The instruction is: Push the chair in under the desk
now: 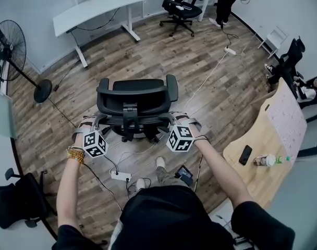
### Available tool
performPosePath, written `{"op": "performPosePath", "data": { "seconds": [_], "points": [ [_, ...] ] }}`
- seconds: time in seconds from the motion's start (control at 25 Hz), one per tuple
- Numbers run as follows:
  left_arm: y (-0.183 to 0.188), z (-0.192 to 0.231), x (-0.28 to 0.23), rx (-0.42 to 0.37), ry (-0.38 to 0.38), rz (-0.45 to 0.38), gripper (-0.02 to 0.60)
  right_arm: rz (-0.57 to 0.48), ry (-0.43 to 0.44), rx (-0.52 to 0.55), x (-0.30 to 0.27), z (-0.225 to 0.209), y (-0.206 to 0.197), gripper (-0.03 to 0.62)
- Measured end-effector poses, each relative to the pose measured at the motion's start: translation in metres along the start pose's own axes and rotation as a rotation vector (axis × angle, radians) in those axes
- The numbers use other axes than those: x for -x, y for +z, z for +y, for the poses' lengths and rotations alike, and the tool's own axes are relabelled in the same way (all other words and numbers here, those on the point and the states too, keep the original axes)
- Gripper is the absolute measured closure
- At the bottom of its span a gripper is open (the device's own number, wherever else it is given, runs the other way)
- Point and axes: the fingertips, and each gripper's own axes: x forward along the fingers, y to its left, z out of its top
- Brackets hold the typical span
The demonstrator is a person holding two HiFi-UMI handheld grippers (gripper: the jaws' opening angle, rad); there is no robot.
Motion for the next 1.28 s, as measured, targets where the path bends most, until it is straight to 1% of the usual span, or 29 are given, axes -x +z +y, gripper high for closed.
{"op": "performPosePath", "data": {
  "seconds": [0.08,0.12,0.16,0.2,0.28,0.4,0.48,0.6,0.76,0.88,0.96,1.04,1.12,1.28],
  "points": [
    [-0.002,-0.008,-0.006,-0.044,-0.029,0.028,0.342,0.004,0.025,0.025,-0.005,0.002,-0.004,0.416],
    [-0.001,-0.011,-0.010,-0.054,-0.038,0.037,0.344,0.005,0.034,0.038,-0.007,0.003,-0.006,0.422],
    [0.000,-0.012,-0.012,-0.051,-0.040,0.038,0.347,0.006,0.040,0.049,-0.007,0.003,-0.008,0.432],
    [0.002,-0.011,-0.013,-0.036,-0.041,0.032,0.361,0.005,0.045,0.059,-0.008,0.003,-0.008,0.457],
    [0.003,-0.008,-0.014,0.000,-0.057,0.009,0.396,-0.006,0.055,0.074,-0.008,0.002,-0.008,0.462],
    [0.002,-0.008,-0.013,-0.006,-0.097,-0.002,0.404,-0.046,0.088,0.075,-0.010,0.004,-0.007,0.465],
    [0.003,-0.010,-0.014,-0.006,-0.108,0.012,0.410,-0.073,0.137,0.051,-0.011,0.005,-0.008,0.473],
    [0.003,-0.011,-0.016,0.020,-0.113,0.042,0.411,-0.107,0.214,0.013,-0.011,0.004,-0.010,0.484],
    [0.011,-0.012,-0.017,0.051,-0.145,0.085,0.417,-0.131,0.260,0.015,-0.007,-0.001,-0.017,0.487],
    [0.028,-0.019,-0.021,0.063,-0.163,0.099,0.425,-0.124,0.295,0.019,0.002,-0.007,-0.033,0.485],
    [0.041,-0.025,-0.029,0.057,-0.175,0.088,0.431,-0.095,0.299,0.023,0.006,-0.009,-0.047,0.485],
    [0.042,-0.030,-0.030,0.062,-0.176,0.083,0.433,-0.083,0.292,0.052,0.000,-0.011,-0.050,0.484],
    [0.038,-0.030,-0.025,0.079,-0.160,0.089,0.436,-0.091,0.293,0.086,-0.007,-0.015,-0.046,0.480],
    [0.050,-0.028,-0.028,0.082,-0.136,0.084,0.432,-0.084,0.277,0.089,-0.001,-0.022,-0.056,0.465]
  ]
}}
